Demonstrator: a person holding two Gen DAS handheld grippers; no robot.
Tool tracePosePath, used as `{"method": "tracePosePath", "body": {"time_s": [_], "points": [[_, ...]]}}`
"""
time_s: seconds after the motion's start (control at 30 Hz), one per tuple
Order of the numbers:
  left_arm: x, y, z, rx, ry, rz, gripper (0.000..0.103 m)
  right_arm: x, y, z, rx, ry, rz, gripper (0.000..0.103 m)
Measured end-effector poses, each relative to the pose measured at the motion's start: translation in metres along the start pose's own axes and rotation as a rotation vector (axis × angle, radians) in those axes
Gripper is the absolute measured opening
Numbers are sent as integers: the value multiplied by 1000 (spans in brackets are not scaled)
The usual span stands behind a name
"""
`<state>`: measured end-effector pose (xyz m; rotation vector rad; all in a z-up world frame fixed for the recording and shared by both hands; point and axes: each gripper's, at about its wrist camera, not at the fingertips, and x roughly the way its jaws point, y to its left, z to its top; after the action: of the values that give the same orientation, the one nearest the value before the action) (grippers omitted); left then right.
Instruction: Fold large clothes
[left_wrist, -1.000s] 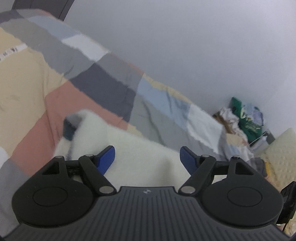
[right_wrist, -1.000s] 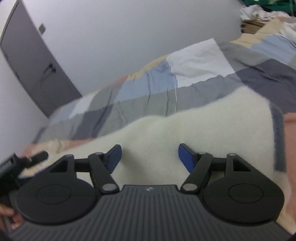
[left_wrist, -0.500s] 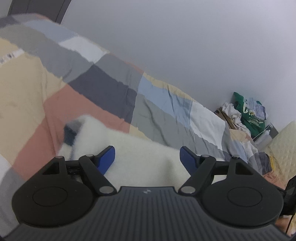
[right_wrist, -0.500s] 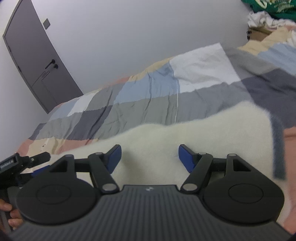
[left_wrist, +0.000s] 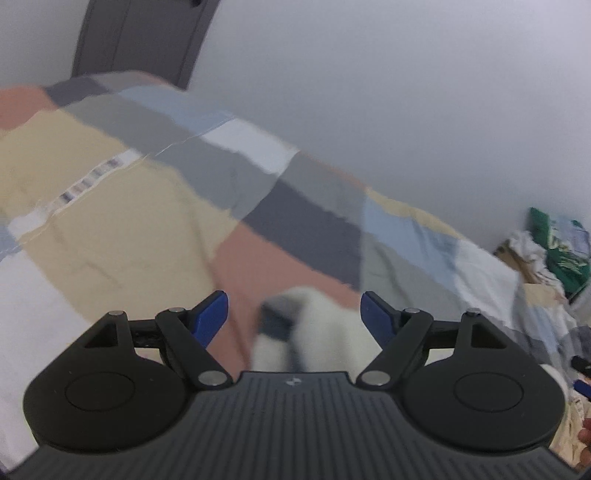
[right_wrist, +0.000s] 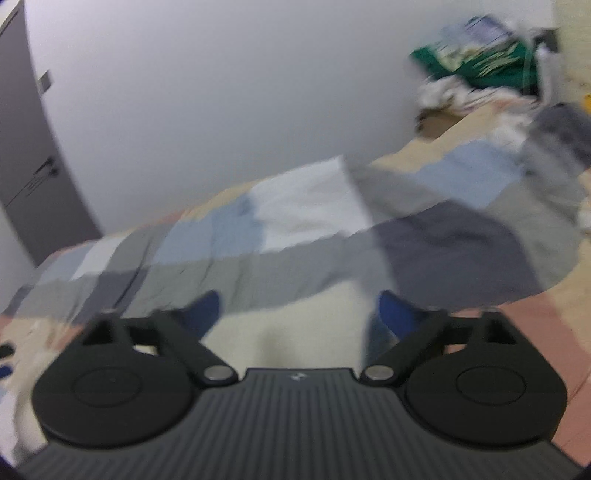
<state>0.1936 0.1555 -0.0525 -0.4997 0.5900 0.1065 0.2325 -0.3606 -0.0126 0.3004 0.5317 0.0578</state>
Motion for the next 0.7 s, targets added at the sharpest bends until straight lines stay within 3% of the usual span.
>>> {"method": "tracePosePath", "body": {"time_s": [0.13,0.27,0.37,0.47,0.57,0.67,0.7], "points": [[10,16,-4,-63,54,-34,82,17,-19,-1,32,49,-30,100],[19,15,-8,-66,84,-65,81,42,-26,-10,56,153,37,99],[24,10,-14,-47,88,-50,80,51,-20,-20,39,178,61,99],[30,10,-18,-69,99,-82,63,52,-13,-24,29,195,93,86],[37,3,-17,-65,118,-123,24,47,-9,-23,4,186,81,70],[27,-6,-13,-46,84,-124,17,36,-9,-19,16,162,74,45],[23,-8,-11,-43,67,-129,16,32,-8,-17,15,146,77,41]]}}
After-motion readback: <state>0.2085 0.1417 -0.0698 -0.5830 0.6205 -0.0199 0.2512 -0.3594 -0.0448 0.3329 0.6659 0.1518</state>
